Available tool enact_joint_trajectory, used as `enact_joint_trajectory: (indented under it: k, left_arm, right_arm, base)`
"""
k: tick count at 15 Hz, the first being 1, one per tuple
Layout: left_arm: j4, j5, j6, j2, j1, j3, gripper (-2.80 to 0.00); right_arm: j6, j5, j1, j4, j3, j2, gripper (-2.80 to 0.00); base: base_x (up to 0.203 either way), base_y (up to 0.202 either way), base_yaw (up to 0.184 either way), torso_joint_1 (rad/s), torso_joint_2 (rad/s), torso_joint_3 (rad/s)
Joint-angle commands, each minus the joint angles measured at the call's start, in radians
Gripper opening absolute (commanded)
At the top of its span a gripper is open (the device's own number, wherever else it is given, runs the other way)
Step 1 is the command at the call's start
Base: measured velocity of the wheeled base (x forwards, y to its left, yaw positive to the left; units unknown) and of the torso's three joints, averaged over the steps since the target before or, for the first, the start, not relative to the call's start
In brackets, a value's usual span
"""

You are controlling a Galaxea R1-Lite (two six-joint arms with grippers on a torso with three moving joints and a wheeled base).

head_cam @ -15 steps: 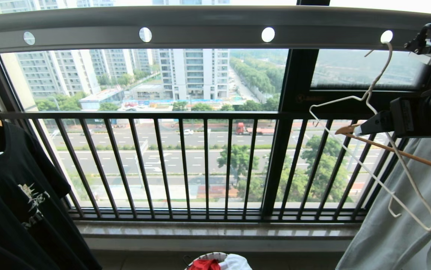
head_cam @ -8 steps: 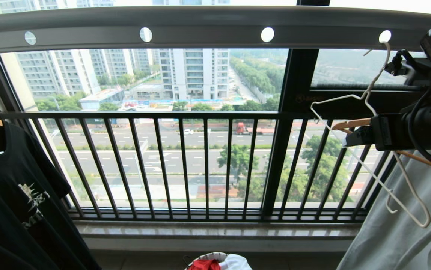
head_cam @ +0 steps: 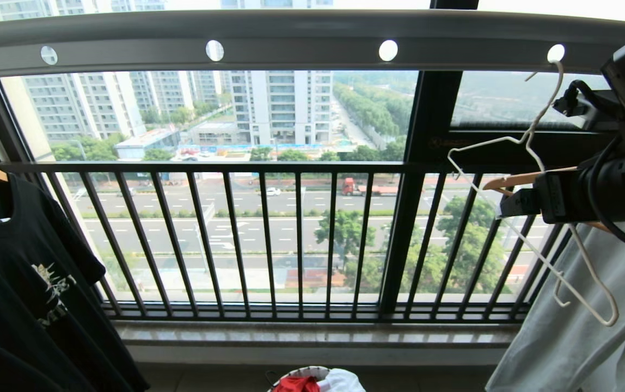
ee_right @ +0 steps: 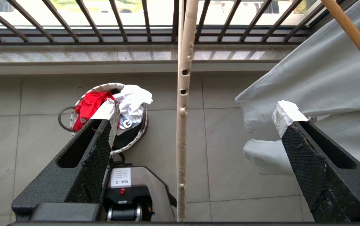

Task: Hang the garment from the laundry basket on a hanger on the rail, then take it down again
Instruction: Pick up the clothes rack on the clothesline

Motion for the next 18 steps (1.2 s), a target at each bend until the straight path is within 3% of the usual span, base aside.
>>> enact_joint_trajectory:
  k: [1, 14, 15, 16, 18]
  left_arm:
    - [0.000, -0.001, 0.000, 0.001, 0.000, 0.000, -2.80]
    - [0.000, 0.001, 0.000, 0.001, 0.000, 0.000, -2.80]
    - [0.000, 0.000, 0.000, 0.001, 0.000, 0.000, -2.80]
    - [0.000, -0.001, 0.000, 0.001, 0.000, 0.000, -2.80]
    - [0.000, 0.001, 0.000, 0.001, 0.000, 0.000, -2.80]
  right_arm:
    - [0.000, -0.001, 0.002, 0.005, 0.004, 0.008, 0.00]
    - [-0.007, -0.004, 0.022, 0.010, 0.042, 0.046, 0.00]
    - [-0.012, -0.004, 0.023, 0.008, 0.042, 0.049, -1.88]
    - [-0.019, -0.004, 0.023, 0.007, 0.042, 0.049, -2.80]
    - [-0.020, -0.007, 0.023, 0.005, 0.039, 0.050, -2.80]
  base:
    - [0.000, 0.000, 0.000, 0.000, 0.00, 0.000]
    - [0.000, 0.000, 0.000, 0.000, 0.00, 0.000]
    - [0.000, 0.000, 0.000, 0.000, 0.00, 0.000]
    - [0.000, 0.000, 0.000, 0.000, 0.00, 0.000]
    - [0.000, 0.000, 0.000, 0.000, 0.00, 0.000]
